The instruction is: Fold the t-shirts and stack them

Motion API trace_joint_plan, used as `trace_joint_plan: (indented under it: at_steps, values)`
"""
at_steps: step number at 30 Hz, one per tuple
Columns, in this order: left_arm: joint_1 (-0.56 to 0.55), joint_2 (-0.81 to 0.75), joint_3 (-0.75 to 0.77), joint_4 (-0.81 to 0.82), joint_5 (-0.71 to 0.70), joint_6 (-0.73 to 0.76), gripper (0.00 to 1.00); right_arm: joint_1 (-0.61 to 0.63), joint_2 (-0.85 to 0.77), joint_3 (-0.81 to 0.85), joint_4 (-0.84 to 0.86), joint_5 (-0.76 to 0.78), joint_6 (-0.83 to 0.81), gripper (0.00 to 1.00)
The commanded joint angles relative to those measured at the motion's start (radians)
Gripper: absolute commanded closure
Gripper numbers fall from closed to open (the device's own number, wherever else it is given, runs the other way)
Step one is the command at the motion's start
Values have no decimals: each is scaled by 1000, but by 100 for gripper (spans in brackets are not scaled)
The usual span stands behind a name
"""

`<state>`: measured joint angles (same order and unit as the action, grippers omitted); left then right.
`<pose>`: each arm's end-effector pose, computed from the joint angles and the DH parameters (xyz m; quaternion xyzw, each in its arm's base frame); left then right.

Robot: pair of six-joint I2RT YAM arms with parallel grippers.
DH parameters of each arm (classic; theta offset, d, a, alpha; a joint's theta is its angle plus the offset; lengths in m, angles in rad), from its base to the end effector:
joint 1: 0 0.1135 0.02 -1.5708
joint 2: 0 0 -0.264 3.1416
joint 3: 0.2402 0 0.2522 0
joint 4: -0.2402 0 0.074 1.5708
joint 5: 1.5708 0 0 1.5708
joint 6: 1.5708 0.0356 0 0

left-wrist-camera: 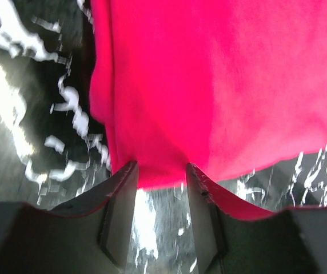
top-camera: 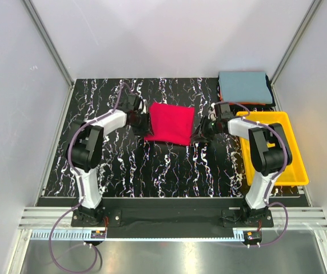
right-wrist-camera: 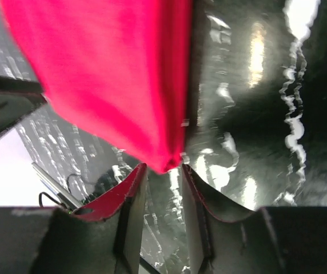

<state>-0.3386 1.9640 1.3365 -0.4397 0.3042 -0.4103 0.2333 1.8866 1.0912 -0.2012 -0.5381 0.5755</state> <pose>0.3801 -0.1452 0.1675 0.0034 0.9580 -0.2266 0.1755 0.3588 0.1040 0.1437 0.0833 0.9239 0.3418 0.1507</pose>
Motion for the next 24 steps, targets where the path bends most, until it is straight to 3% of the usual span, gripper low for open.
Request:
trace_joint_plan:
  at_steps: [1,5,8,11,15,19,24]
  values:
    - [4,-175,45,-62,4,50,54,4,-118,35,7,58,-37,61]
    - [4,-306,121,-125,71,97,52,1,-40,184,-49,148,-104,58]
    - [1,-401,102,-123,144,102,50,0,40,296,-61,136,-143,56]
    - [-5,-465,40,-123,199,129,50,0,114,407,-90,116,-160,47]
    - [-36,-543,-74,-123,133,180,49,0,187,501,-115,138,-192,36]
    - [-68,-557,-88,-128,131,203,48,-2,274,582,-159,197,-250,35]
    - [-77,-570,-73,-168,52,232,47,0,377,657,-191,150,-312,29]
